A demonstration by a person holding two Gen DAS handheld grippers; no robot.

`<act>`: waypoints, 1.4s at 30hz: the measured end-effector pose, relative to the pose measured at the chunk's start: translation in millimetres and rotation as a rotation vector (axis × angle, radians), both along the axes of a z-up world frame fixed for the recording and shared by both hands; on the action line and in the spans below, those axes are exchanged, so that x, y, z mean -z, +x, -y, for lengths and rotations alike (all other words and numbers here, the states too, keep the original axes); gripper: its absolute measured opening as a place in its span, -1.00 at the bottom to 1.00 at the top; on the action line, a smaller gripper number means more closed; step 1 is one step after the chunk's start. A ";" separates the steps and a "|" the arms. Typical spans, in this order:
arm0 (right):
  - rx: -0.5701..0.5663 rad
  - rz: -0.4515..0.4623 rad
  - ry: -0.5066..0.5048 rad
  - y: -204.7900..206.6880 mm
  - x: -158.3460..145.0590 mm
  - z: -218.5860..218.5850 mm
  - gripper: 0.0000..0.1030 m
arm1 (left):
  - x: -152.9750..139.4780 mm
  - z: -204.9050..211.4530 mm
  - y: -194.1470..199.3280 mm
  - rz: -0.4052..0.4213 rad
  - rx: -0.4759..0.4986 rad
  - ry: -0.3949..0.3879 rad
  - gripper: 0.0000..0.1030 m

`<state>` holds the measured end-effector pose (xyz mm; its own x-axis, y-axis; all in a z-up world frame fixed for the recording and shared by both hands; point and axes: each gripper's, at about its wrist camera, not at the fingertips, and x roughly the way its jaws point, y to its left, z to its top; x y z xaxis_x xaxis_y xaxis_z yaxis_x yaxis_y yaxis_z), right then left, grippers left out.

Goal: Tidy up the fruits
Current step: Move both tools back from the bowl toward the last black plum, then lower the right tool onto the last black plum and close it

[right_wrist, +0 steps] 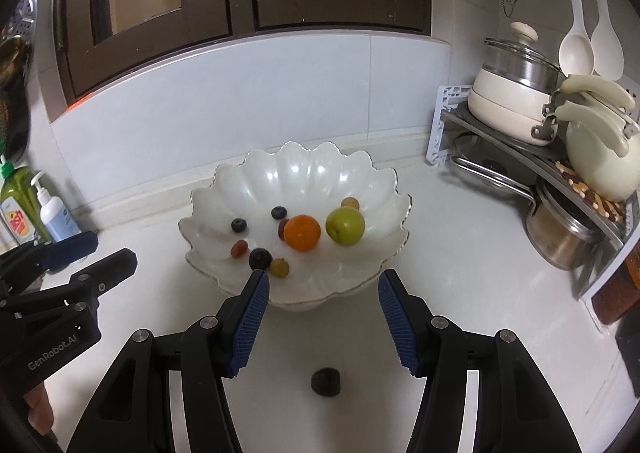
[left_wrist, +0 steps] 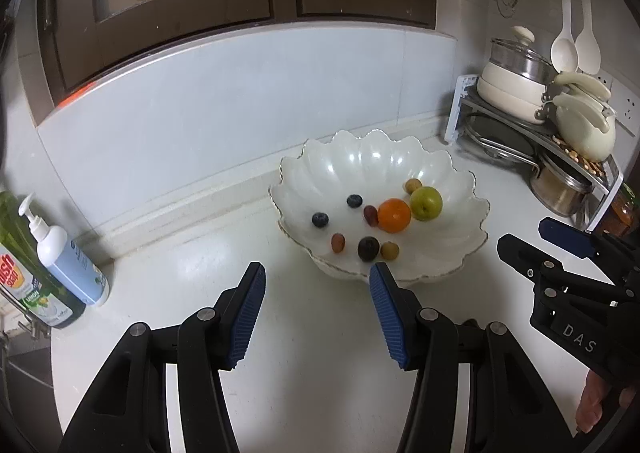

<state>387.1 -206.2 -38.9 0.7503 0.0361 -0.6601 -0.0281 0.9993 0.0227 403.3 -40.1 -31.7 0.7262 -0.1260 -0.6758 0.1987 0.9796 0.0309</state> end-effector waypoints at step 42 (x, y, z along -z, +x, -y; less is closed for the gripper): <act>-0.009 -0.218 0.055 -5.9 89.5 12.1 0.12 | 88.6 23.3 -12.7 -0.213 -0.026 0.059 0.04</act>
